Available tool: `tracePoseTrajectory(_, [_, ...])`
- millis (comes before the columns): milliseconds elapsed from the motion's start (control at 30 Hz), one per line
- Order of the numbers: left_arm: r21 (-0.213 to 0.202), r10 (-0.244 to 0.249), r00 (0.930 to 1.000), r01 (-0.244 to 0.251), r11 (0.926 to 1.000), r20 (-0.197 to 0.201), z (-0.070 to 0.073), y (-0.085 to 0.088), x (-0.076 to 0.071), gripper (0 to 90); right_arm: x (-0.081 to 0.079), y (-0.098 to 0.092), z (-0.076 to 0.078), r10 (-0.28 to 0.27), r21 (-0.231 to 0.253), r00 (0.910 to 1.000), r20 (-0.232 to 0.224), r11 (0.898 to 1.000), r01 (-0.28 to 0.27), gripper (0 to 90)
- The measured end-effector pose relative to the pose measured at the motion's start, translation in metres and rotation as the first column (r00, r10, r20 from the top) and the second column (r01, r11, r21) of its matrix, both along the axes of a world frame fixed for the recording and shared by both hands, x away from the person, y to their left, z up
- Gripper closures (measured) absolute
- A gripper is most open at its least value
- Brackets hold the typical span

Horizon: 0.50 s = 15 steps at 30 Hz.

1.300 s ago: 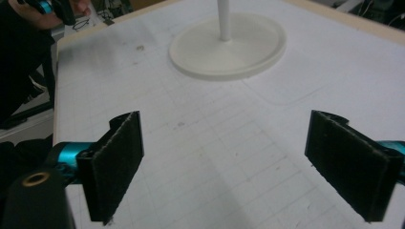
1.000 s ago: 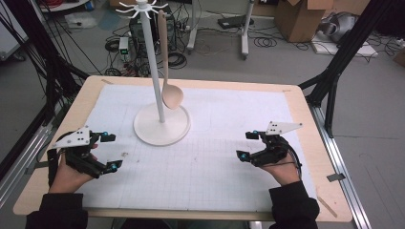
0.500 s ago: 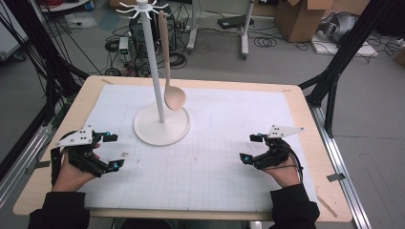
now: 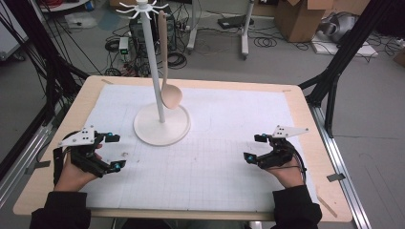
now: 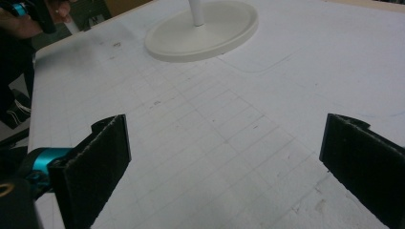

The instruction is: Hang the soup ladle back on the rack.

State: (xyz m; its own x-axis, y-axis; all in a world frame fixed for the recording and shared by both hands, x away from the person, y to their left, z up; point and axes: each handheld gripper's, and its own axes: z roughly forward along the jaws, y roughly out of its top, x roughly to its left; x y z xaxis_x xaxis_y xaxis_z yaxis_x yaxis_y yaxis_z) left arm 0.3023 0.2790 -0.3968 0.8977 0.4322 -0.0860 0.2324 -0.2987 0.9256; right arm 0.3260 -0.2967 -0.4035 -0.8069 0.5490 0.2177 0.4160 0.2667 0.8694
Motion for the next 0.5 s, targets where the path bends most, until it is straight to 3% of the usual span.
tracePoseTrajectory(500, [0.007,0.001,1.0000,-0.001,1.0000,-0.003,-0.0008,0.0004,0.0017,1.7,0.0010,0.0018,-0.0007,0.012,0.004,0.9999,-0.001,1.000,-0.012,2.1])
